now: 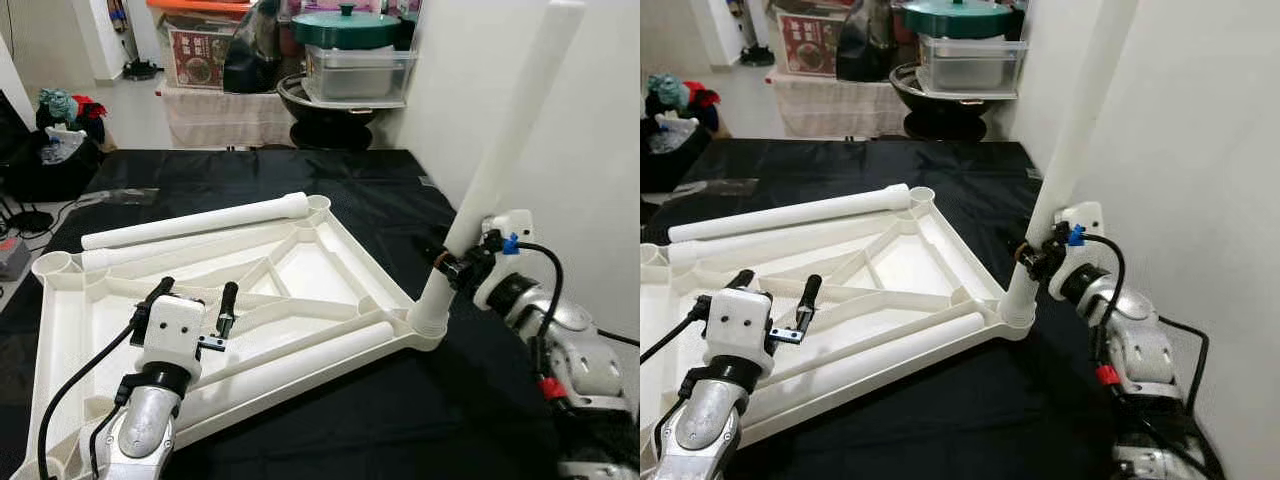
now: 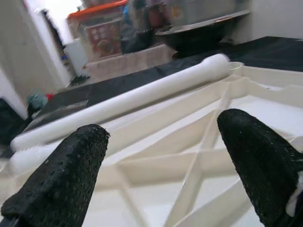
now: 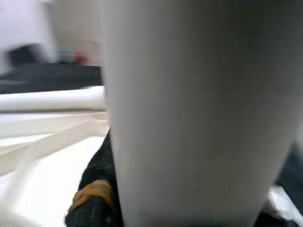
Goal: Building children table
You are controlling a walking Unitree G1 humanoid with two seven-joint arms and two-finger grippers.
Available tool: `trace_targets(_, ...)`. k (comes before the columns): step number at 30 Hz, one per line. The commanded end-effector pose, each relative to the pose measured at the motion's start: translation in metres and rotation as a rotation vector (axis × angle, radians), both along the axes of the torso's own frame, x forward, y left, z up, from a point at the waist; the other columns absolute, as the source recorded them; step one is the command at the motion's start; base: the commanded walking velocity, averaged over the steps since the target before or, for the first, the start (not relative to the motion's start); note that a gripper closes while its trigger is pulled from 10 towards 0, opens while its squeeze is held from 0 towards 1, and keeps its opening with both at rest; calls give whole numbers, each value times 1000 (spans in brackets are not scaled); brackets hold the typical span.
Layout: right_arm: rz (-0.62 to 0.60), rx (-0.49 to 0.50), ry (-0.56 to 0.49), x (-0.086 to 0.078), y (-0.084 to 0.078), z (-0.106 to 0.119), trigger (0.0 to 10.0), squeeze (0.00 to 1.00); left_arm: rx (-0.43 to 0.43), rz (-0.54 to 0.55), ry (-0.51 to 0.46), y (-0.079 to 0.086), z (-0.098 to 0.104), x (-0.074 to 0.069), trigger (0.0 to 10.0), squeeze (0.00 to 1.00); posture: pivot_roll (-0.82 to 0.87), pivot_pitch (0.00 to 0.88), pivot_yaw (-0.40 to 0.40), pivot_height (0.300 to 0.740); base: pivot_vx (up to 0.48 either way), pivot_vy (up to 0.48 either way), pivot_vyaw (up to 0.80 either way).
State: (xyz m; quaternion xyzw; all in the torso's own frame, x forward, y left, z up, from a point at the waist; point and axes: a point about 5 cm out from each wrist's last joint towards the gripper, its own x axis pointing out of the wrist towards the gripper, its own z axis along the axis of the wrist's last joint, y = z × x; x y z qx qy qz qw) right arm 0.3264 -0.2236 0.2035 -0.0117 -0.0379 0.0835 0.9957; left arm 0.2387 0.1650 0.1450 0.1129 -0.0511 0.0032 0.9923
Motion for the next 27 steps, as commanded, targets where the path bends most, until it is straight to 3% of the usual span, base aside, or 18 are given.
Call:
trace_targets(1,-321,-47,-36,-8,-30,12,0,0,11,15,14,1,-1,-2,10000,0,88,0,-84,740,0,0,0)
trace_targets(2,-321,-47,-36,-8,-30,12,0,0,11,15,14,1,-1,-2,10000,0,88,0,-84,740,0,0,0)
trace_targets(3,-491,-9,-38,-23,-25,5,0,0,12,20,17,1,-2,-3,10000,0,93,0,-86,740,0,0,0)
trace_targets(4,-491,-9,-38,-23,-25,5,0,0,12,20,17,1,-2,-3,10000,0,93,0,-86,740,0,0,0)
trace_targets(5,-564,49,-12,-39,-12,-7,0,0,12,23,23,2,-2,-3,10000,0,90,0,-83,740,0,0,0)
trace_targets(8,-564,49,-12,-39,-12,-7,0,0,12,23,23,2,-2,-3,10000,0,90,0,-83,740,0,0,0)
trace_targets(10,-517,100,48,-55,20,-26,0,0,10,14,36,2,-4,-1,10000,0,64,0,-58,740,0,0,0)
trace_targets(13,-473,85,61,-55,27,-27,0,0,12,10,41,1,-5,0,10000,0,64,0,-58,740,0,0,0)
trace_targets(14,-441,72,69,-53,28,-26,2392,0,11,11,47,2,-7,0,10000,0,67,0,-71,740,0,0,0)
trace_targets(15,-399,57,80,-50,28,-24,10000,0,9,17,53,2,-7,-1,10000,0,68,0,-74,740,0,0,0)
trace_targets(21,-312,61,77,-45,32,-21,10000,0,7,18,62,2,-8,-1,10000,0,64,0,-72,740,0,0,0)
trace_targets(22,-279,70,50,-44,35,-16,10000,333,9,13,63,1,-7,-1,10000,0,62,0,-66,740,0,0,0)
trace_targets(23,-279,70,50,-44,35,-16,10000,333,9,13,63,1,-7,-1,10000,0,62,0,-66,740,0,0,0)
trace_targets(24,-157,92,11,-43,41,-6,10000,1000,9,10,67,0,-8,-1,10000,0,58,0,-61,740,0,0,0)
trace_targets(25,-4,99,-13,-44,50,1,10000,545,8,6,70,-1,-8,0,10000,0,59,0,-59,740,0,0,0)
trace_targets(27,195,71,-32,-52,62,10,10000,545,7,3,73,-1,-8,0,10000,0,59,0,-57,740,0,0,0)
